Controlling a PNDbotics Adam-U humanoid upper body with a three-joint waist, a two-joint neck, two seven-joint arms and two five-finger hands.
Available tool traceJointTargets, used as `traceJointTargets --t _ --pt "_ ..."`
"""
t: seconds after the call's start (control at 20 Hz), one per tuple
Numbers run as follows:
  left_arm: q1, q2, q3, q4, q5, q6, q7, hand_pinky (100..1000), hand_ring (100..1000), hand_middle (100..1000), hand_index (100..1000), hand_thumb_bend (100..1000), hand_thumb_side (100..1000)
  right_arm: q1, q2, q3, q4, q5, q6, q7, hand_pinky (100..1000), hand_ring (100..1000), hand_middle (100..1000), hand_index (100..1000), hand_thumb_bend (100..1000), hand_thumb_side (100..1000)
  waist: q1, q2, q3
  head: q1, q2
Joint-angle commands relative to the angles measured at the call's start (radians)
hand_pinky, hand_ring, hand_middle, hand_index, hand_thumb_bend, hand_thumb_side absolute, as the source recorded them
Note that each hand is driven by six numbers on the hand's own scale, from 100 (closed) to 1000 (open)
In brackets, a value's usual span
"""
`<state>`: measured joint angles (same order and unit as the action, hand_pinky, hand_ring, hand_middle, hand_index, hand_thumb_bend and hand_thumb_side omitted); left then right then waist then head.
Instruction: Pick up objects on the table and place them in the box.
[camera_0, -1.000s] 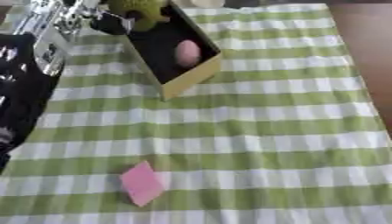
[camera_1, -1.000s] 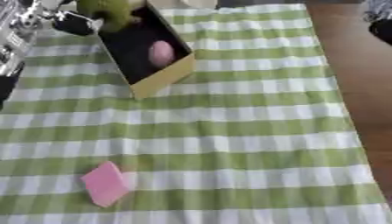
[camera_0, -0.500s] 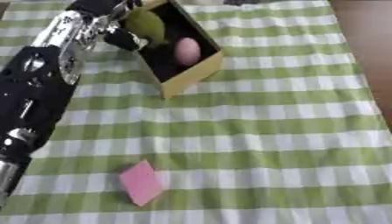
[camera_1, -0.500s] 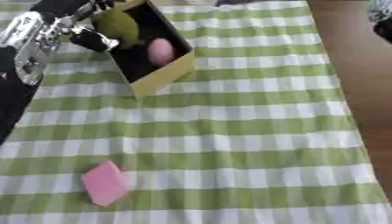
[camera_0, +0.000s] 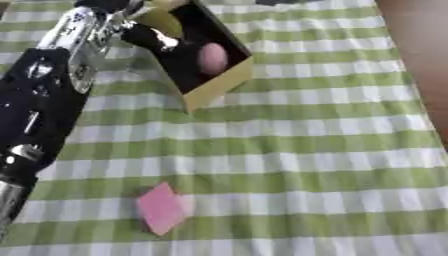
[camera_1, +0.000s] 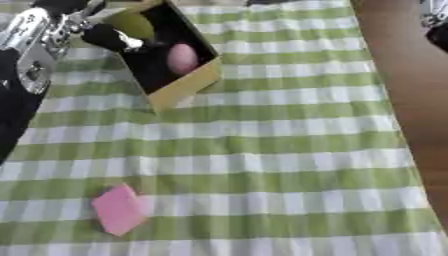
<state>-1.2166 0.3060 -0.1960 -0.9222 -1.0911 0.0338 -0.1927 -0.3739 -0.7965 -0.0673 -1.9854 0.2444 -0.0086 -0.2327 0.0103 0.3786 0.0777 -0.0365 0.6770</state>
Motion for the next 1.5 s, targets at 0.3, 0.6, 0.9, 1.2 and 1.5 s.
traceJointTargets --t 0.3,0.6,0.9,1.2,1.5 --pt "0.004 0.088 -0.034 -0.184 0.130 -0.004 -0.038 813 774 752 894 562 591 0.006 -0.026 -0.019 -0.015 -0.005 0.005 -0.006 893 823 742 866 100 538 0.017 -0.015 0.012 -0.014 0.025" --pt "0.097 0.252 -0.130 -0.523 0.373 -0.020 -0.164 816 774 751 894 544 577 0.015 -0.034 -0.022 -0.015 -0.001 0.006 -0.010 893 823 741 866 100 531 0.025 -0.024 0.029 -0.032 0.045" --pt "0.238 0.447 -0.187 -0.874 0.593 0.012 -0.263 820 778 756 898 553 558 0.013 -0.039 -0.021 -0.015 0.000 0.002 -0.011 893 823 741 866 100 521 0.026 -0.031 0.038 -0.044 0.048" --pt "0.343 0.574 -0.196 -1.071 0.716 -0.043 -0.338 824 782 761 901 563 538 0.012 -0.037 -0.021 -0.015 -0.002 0.002 -0.011 893 823 741 865 100 512 0.022 -0.039 0.045 -0.046 0.054" --pt "0.367 0.612 -0.234 -1.078 0.737 -0.143 -0.398 829 790 773 909 580 527 0.010 -0.036 -0.018 -0.015 -0.005 0.000 -0.009 893 823 740 865 100 510 0.016 -0.049 0.053 -0.044 0.065"
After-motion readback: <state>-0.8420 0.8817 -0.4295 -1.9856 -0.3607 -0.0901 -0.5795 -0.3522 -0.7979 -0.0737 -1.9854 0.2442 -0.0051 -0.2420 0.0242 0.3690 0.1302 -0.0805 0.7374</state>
